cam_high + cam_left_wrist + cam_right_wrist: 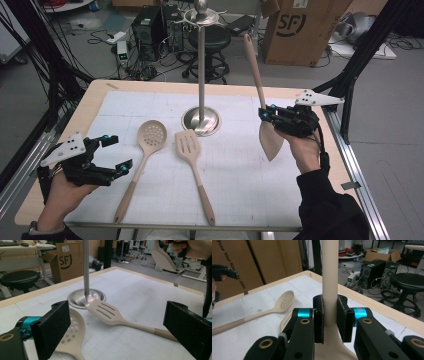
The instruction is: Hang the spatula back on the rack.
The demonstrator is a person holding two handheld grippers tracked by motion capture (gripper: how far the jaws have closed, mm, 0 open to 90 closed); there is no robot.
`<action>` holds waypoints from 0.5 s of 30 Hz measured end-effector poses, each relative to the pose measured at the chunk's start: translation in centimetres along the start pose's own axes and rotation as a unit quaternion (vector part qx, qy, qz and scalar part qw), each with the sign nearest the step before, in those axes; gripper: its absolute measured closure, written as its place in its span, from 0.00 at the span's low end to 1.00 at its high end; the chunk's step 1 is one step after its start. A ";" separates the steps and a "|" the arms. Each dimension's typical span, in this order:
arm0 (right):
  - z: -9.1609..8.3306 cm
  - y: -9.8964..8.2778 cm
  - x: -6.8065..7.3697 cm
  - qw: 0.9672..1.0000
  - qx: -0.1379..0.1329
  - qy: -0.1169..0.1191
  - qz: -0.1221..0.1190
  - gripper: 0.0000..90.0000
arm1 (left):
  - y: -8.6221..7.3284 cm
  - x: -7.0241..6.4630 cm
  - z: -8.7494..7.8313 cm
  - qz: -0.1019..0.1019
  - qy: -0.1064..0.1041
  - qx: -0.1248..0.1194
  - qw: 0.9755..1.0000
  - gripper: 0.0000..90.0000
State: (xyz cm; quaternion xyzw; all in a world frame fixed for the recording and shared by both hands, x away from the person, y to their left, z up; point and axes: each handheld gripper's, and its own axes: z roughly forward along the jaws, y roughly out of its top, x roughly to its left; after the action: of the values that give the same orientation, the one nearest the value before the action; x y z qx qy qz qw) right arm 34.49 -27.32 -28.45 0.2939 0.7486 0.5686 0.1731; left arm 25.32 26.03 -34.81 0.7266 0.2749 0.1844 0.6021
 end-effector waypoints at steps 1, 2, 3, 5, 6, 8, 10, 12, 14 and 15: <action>0.1 0.1 0.0 1.000 0.001 0.001 0.001 0.88 | 0.0 0.0 0.0 -0.001 0.000 0.000 1.000 0.09; 0.2 0.1 0.0 1.000 0.001 0.002 0.000 0.88 | 0.0 0.0 -0.1 -0.002 0.001 0.000 1.000 0.09; 0.3 0.2 0.0 1.000 0.001 0.004 0.000 0.88 | -0.1 0.0 -0.1 -0.001 0.002 0.000 1.000 0.09; 0.5 0.3 0.0 1.000 0.002 0.005 0.002 0.88 | -0.1 0.0 -0.3 -0.003 0.004 -0.002 1.000 0.09; 0.7 0.4 0.1 1.000 0.002 0.005 0.002 0.88 | -0.1 0.0 -0.4 -0.001 0.004 -0.002 1.000 0.09; 0.9 0.6 0.1 1.000 0.002 0.006 -0.002 0.88 | -0.1 0.0 -0.5 -0.001 0.005 -0.003 1.000 0.09; 1.1 0.8 0.1 1.000 0.002 0.007 0.002 0.88 | -0.1 0.0 -0.6 -0.003 0.005 -0.005 1.000 0.09; 1.4 1.0 0.1 1.000 0.000 0.008 0.001 0.88 | -0.1 0.0 -0.7 -0.003 0.007 -0.005 1.000 0.09; 1.8 1.1 0.1 1.000 0.002 0.003 -0.001 0.88 | -0.1 0.0 -0.9 -0.002 0.008 -0.004 1.000 0.09; 2.0 1.1 0.1 1.000 0.006 0.005 -0.001 0.88 | -0.1 0.1 -1.0 -0.003 0.009 -0.005 1.000 0.09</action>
State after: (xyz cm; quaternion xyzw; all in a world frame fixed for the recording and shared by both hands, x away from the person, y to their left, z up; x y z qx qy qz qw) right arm 35.86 -25.57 -28.02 0.2912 0.7530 0.5655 0.1688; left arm 24.78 26.82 -34.70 0.7211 0.2818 0.1900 0.6038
